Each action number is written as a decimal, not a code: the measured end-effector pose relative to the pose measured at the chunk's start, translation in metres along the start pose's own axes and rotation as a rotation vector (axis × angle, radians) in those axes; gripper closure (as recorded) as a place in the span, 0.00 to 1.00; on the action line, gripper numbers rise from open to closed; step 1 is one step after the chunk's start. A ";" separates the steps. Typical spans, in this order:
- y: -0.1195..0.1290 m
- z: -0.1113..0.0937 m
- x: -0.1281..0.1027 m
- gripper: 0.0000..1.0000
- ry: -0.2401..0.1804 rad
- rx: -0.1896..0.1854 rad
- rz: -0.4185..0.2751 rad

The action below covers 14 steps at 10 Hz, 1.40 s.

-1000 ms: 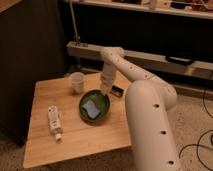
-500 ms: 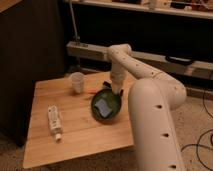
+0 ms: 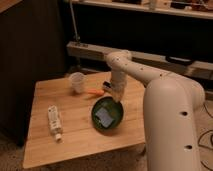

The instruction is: Drag the ceramic bowl in a circle

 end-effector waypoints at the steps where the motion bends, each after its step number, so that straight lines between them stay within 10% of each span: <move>1: -0.024 0.007 -0.002 0.90 -0.003 0.008 -0.029; 7: -0.098 0.030 0.057 0.90 0.006 0.058 -0.166; 14: 0.001 0.007 0.141 0.90 0.156 0.196 -0.075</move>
